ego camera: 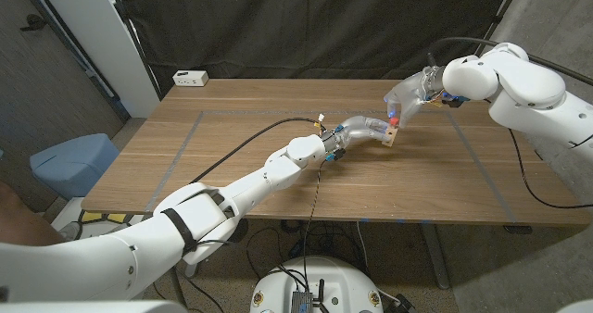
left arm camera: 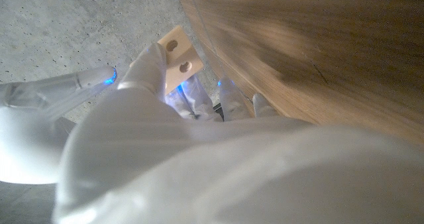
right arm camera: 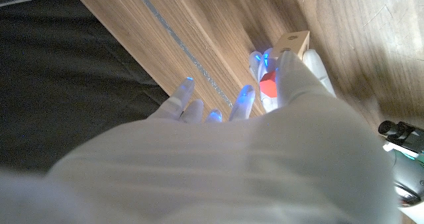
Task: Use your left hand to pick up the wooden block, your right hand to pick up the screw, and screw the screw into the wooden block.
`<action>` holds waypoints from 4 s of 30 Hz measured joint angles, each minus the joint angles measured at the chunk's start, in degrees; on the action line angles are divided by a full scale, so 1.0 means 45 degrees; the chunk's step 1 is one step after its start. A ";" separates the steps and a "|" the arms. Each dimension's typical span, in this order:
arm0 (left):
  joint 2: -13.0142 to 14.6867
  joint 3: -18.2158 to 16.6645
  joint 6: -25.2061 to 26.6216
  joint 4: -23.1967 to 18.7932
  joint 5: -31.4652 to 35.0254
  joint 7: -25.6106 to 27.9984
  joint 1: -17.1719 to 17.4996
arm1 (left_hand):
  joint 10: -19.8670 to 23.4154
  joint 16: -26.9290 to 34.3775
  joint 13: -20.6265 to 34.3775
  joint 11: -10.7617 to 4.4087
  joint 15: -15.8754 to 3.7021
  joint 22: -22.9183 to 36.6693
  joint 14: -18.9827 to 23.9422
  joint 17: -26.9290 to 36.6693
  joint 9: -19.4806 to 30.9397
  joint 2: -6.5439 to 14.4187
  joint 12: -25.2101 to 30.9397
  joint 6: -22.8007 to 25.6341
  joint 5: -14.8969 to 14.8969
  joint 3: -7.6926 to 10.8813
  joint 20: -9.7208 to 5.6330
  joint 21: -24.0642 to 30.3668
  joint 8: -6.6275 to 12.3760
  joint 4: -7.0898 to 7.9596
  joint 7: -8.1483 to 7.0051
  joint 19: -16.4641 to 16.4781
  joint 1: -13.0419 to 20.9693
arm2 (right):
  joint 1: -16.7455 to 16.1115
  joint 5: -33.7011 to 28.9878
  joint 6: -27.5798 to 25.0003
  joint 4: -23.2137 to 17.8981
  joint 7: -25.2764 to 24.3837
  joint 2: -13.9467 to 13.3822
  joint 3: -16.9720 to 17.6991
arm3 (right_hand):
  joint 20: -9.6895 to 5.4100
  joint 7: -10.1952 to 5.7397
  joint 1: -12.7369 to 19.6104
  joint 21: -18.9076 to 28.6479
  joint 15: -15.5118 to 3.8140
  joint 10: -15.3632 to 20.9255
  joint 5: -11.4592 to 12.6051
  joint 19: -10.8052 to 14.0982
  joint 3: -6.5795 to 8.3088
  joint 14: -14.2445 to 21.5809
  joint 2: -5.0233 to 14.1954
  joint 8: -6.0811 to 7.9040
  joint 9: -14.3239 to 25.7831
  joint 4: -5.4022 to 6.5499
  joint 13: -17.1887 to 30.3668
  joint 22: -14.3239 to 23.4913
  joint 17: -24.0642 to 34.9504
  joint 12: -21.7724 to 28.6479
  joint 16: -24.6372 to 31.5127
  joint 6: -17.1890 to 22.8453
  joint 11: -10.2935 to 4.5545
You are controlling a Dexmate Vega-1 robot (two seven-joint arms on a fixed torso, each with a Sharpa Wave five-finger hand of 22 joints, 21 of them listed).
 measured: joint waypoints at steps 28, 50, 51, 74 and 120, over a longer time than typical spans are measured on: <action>0.0106 0.0033 0.0097 -0.0334 0.0039 -0.0023 0.0097 | -0.0027 0.0000 0.0007 0.0027 0.0001 0.0000 -0.0001 0.0034 0.0000 0.0036 0.0000 0.0000 0.0048 0.0000 0.0000 0.0000 -0.0048 0.0000 0.0000 0.0000 0.0036 | 0.0385 -0.0235 0.0490 0.0106 0.0507 0.0284 -0.0134 | -0.0254 0.0026 0.0038 0.0066 0.0027 0.0192 0.0056 0.0026 0.0038 -0.0009 0.0037 0.0397 -0.0021 -0.0096 -0.0001 -0.0002 -0.0061 0.0151 0.0000 0.1033 -0.0227; 0.0046 0.0050 0.0099 -0.0206 0.0015 -0.0086 0.0074 | 0.0007 0.0000 -0.0007 0.0035 0.0002 0.0000 -0.0002 0.0032 0.0000 0.0034 0.0000 0.0000 0.0046 0.0000 0.0000 0.0000 -0.0048 0.0000 0.0000 0.0000 0.0033 | 0.0689 -0.0287 0.0894 0.0459 0.0790 0.0523 -0.0322 | -0.0275 0.0026 0.0256 0.0066 0.0028 0.0535 0.0056 0.0147 0.0148 0.0310 0.0255 0.0809 0.0037 -0.0115 0.0007 -0.0003 -0.0058 0.0293 0.0112 0.1713 -0.0294; 0.0031 0.0052 0.0098 -0.0182 0.0015 -0.0087 0.0067 | 0.0006 0.0000 -0.0006 0.0035 0.0002 0.0000 -0.0002 0.0032 0.0000 0.0034 0.0000 0.0000 0.0046 0.0000 0.0000 0.0000 -0.0048 0.0000 0.0000 0.0000 0.0034 | 0.0690 -0.0278 0.0906 0.0469 0.0797 0.0526 -0.0324 | -0.0275 0.0024 0.0256 0.0066 0.0028 0.0535 0.0056 0.0147 0.0148 0.0309 0.0255 0.0809 0.0037 -0.0115 0.0007 -0.0003 -0.0058 0.0293 0.0112 0.1716 -0.0294; -0.0107 0.0071 0.0104 0.0042 0.0014 -0.0079 -0.0019 | -0.0010 0.0000 -0.0022 0.0046 0.0002 0.0000 -0.0002 0.0030 0.0000 0.0032 0.0000 -0.0007 -0.0002 0.0000 0.0000 0.0000 -0.0048 0.0000 0.0002 0.0000 0.0031 | 0.0692 -0.0034 0.1208 0.0705 0.0584 0.0534 -0.0330 | -0.0253 0.0127 0.0391 0.0065 0.0028 0.0790 0.0056 0.0396 0.0304 0.0446 0.0390 0.1187 0.0096 -0.0170 0.0005 -0.0002 -0.0023 0.0294 0.0160 0.2359 -0.0358; -0.0342 0.0116 -0.0034 0.0469 0.0009 -0.0225 -0.0180 | 0.0022 0.0000 -0.0052 0.0069 0.0002 0.0000 -0.0002 0.0001 0.0000 -0.0009 0.0001 -0.0006 0.0046 0.0055 0.0000 0.0000 -0.0093 -0.0055 0.0002 0.0000 -0.0103 | 0.0327 0.0289 0.1086 0.0783 0.0047 0.0230 -0.0099 | -0.0297 0.0665 0.0609 0.0165 -0.0006 0.1672 0.0054 0.1035 0.0508 0.1140 0.0606 0.1939 0.0271 -0.0071 0.0002 0.0000 0.0095 0.0495 0.0397 0.3351 -0.0206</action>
